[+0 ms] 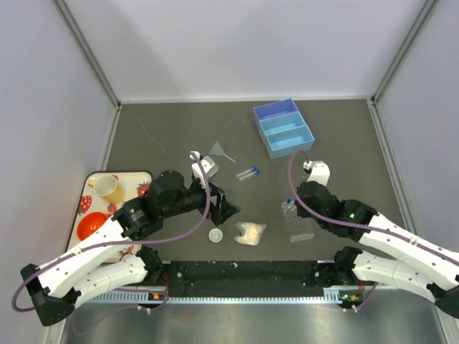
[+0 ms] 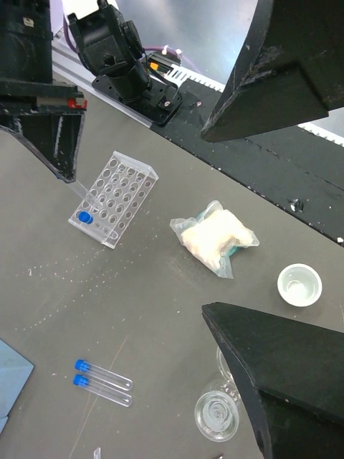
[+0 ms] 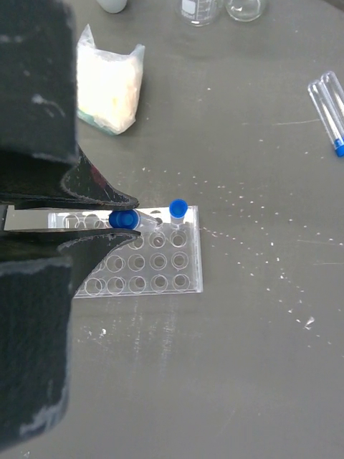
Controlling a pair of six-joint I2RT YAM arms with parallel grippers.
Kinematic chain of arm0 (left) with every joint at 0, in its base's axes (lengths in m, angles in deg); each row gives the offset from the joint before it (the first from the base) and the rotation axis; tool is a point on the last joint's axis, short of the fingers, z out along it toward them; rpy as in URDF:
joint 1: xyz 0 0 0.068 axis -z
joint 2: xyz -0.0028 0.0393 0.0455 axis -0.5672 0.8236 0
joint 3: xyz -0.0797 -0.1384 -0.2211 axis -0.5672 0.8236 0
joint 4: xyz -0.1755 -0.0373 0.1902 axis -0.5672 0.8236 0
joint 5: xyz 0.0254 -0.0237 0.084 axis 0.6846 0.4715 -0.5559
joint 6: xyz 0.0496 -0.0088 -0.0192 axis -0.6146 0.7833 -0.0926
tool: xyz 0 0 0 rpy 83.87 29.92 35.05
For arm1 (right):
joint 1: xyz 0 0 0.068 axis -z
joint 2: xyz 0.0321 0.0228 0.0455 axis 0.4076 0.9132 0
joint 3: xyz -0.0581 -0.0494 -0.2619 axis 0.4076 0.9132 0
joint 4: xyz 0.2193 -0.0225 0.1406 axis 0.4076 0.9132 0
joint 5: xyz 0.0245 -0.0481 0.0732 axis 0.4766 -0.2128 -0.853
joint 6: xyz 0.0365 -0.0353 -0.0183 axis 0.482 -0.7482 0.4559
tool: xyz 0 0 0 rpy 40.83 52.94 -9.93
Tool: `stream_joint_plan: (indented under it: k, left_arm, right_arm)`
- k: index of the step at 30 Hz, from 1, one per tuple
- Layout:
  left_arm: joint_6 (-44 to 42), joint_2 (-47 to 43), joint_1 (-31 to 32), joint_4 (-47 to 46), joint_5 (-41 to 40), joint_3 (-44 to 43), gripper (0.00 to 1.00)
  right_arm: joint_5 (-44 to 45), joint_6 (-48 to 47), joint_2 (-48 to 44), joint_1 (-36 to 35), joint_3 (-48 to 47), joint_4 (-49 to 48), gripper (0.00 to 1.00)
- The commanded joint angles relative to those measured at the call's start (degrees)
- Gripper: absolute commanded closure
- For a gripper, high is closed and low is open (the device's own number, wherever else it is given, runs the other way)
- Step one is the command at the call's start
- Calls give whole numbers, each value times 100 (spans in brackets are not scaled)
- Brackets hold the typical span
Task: Organize the chemistry lab equipment
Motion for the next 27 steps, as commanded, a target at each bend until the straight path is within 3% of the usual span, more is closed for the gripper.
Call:
stream_joint_plan:
  k: [1, 27]
  left_arm:
    - [-115, 8, -7, -317, 13, 33, 1]
    - [-177, 34, -7, -344, 5, 7, 1]
  right_arm:
    - [-108, 137, 127, 10, 130, -164, 100]
    - [-117, 14, 584, 10, 324, -674, 100]
